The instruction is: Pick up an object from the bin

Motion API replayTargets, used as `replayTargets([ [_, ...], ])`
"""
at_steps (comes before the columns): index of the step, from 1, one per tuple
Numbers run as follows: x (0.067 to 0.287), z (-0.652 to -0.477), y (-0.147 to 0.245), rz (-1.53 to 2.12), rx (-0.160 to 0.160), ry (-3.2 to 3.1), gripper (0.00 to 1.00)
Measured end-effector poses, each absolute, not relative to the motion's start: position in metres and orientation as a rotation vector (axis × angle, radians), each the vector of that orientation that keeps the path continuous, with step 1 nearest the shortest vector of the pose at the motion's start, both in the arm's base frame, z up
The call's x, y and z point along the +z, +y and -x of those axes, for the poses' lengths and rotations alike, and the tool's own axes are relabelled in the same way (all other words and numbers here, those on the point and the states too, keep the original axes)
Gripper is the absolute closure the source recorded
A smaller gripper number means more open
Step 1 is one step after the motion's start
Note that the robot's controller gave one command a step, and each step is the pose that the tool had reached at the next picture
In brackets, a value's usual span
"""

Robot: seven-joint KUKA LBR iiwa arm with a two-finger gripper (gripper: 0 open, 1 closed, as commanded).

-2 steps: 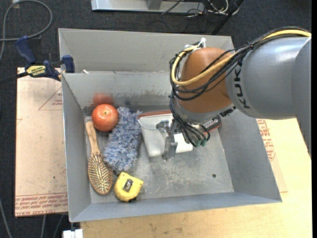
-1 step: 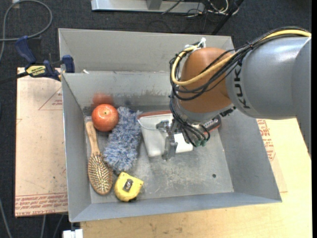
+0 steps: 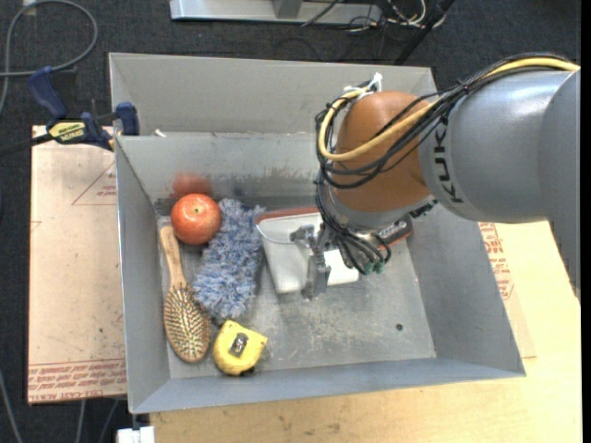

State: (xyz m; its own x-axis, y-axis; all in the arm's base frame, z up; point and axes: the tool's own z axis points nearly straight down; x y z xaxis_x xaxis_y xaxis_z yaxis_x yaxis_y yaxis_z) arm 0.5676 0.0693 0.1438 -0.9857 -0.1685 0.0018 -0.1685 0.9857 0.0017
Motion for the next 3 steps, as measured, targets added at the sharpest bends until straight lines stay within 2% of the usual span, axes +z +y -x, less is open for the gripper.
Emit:
replayTargets([
  [1, 0.156, -0.564, 0.059, -0.353, -0.004, -3.121, 1.0],
  [2, 0.156, -0.564, 0.059, -0.353, -0.004, -3.121, 1.0],
  [3, 0.212, -0.562, 0.07, -0.342, -0.006, -3.125, 1.0],
])
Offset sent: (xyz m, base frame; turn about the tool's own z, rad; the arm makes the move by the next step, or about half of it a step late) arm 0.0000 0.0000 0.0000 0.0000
